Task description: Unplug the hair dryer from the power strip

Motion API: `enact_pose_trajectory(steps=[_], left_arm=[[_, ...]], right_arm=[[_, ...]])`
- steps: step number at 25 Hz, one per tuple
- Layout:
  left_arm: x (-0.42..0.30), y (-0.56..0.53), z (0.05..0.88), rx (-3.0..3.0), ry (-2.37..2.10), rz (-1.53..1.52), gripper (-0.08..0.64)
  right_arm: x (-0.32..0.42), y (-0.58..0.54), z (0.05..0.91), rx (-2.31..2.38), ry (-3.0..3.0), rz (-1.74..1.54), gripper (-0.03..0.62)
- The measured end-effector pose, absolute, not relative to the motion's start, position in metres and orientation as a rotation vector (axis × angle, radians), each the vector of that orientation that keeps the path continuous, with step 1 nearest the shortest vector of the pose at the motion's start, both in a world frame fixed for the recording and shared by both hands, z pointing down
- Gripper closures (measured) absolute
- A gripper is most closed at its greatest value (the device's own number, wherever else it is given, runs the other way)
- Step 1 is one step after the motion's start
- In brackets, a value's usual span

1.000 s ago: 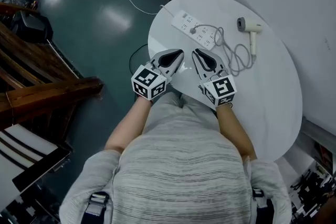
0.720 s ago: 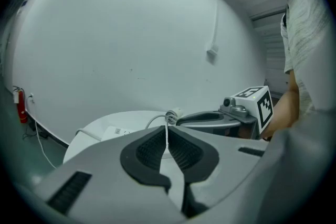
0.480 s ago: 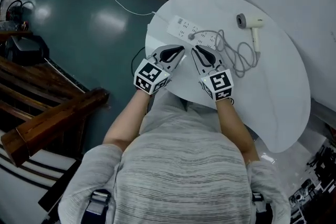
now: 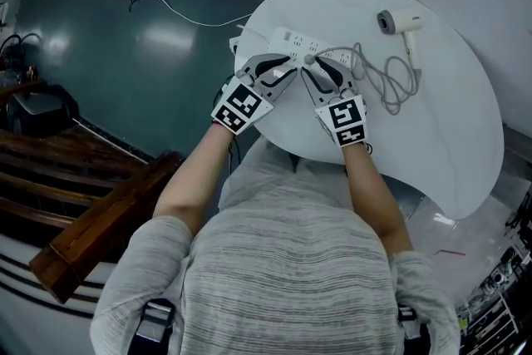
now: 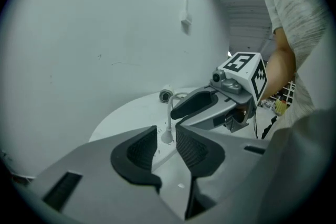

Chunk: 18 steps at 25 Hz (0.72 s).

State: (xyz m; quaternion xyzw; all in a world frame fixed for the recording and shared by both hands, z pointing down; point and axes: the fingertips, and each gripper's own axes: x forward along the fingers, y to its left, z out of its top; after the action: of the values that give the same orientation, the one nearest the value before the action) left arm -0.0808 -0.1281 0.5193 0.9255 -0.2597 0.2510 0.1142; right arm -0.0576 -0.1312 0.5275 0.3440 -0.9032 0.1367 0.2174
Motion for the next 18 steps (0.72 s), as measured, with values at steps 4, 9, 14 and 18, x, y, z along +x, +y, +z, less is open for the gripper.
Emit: enact_pose_trajectory(steps=[4,9,14,18], left_arm=[[-0.083,-0.138,0.532,2.797,-0.63,0.868,0.289],[-0.073,-0.151,0.548,2.93,-0.468,1.115,0.158],[-0.059,-0.16,0.574,3.008,-0.192,1.38,0.123],[-0.055,-0.164,0.598,2.969,0.005,1.585,0.09]], right_arm=[[-0.059,-0.138,0.529,0.992,-2.472,0.363,0.457],[-0.055,-0.131,0.532,0.982,-2.422,0.375,0.459],[-0.052,-0.13,0.545,0.967,-2.368,0.423,0.457],[-0.055,-0.134,0.556,0.94,-2.33,0.431,0.443]])
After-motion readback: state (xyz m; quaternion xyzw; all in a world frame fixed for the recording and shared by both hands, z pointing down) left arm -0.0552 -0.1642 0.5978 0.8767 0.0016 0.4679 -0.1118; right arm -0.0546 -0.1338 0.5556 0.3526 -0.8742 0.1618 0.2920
